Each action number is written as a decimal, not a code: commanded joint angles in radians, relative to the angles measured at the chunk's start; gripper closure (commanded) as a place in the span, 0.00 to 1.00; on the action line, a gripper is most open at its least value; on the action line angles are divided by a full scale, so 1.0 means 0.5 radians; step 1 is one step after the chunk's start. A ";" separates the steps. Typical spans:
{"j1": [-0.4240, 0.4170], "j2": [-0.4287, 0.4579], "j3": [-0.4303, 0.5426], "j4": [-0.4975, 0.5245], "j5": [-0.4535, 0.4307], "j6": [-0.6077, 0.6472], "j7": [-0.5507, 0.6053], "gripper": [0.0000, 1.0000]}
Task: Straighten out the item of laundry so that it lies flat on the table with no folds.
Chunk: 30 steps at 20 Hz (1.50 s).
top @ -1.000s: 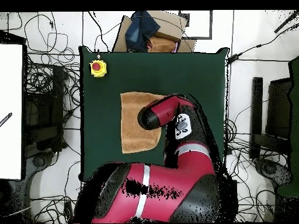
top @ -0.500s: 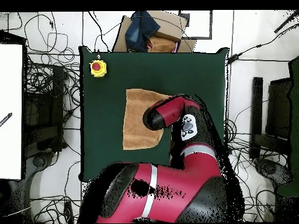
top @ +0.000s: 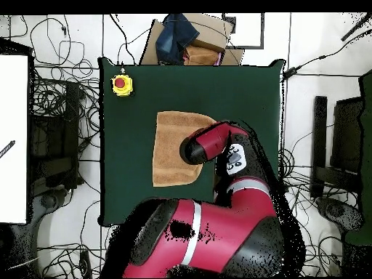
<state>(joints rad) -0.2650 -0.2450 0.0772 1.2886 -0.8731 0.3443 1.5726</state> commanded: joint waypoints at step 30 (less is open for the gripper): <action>-0.034 -0.317 0.335 0.697 0.200 0.505 -0.134 0.00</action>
<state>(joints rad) -0.3120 -0.3379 0.1530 1.4858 -0.8263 0.4854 1.5724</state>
